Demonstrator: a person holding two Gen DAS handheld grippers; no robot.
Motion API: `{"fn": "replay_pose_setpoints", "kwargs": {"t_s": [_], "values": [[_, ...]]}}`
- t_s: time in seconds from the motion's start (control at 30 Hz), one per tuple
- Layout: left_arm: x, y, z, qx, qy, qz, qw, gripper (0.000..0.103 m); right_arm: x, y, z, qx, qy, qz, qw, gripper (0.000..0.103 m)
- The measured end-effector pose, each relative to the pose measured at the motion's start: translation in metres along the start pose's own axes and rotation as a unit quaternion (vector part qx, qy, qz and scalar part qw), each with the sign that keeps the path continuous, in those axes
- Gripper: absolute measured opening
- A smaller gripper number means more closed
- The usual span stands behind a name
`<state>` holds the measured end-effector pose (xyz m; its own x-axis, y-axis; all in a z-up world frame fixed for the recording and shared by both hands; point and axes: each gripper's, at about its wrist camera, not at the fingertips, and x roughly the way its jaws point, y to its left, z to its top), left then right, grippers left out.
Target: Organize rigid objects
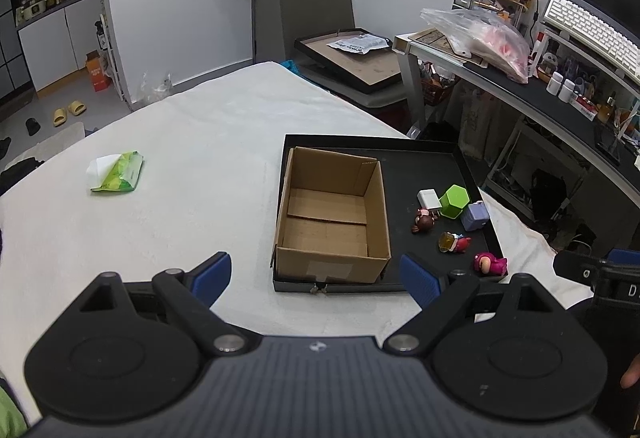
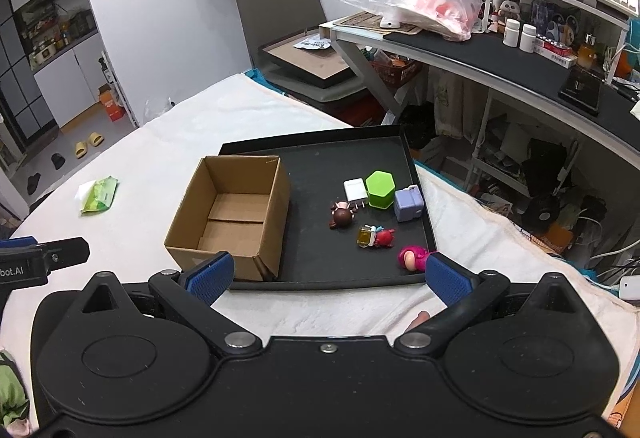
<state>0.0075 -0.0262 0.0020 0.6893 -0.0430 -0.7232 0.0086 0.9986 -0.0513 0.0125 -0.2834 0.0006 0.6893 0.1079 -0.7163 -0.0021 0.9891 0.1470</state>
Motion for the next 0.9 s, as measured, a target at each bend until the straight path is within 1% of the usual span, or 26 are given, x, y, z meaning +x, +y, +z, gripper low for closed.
{"fn": "replay_pose_setpoints", "kwargs": {"t_s": [0.5,0.63,0.9], "values": [[-0.006,0.001,0.003,0.001,-0.005,0.002,1.0000,0.090,-0.005,0.004,0.002,0.000,-0.012,-0.002,1.000,0.103],[-0.006,0.007,0.004,0.000,-0.005,0.004,1.0000,0.090,-0.003,0.005,0.002,0.003,-0.015,-0.002,1.000,0.103],[0.007,0.013,0.007,-0.006,0.003,0.001,1.0000,0.090,0.015,0.009,0.001,0.008,-0.007,-0.010,1.000,0.103]]}}
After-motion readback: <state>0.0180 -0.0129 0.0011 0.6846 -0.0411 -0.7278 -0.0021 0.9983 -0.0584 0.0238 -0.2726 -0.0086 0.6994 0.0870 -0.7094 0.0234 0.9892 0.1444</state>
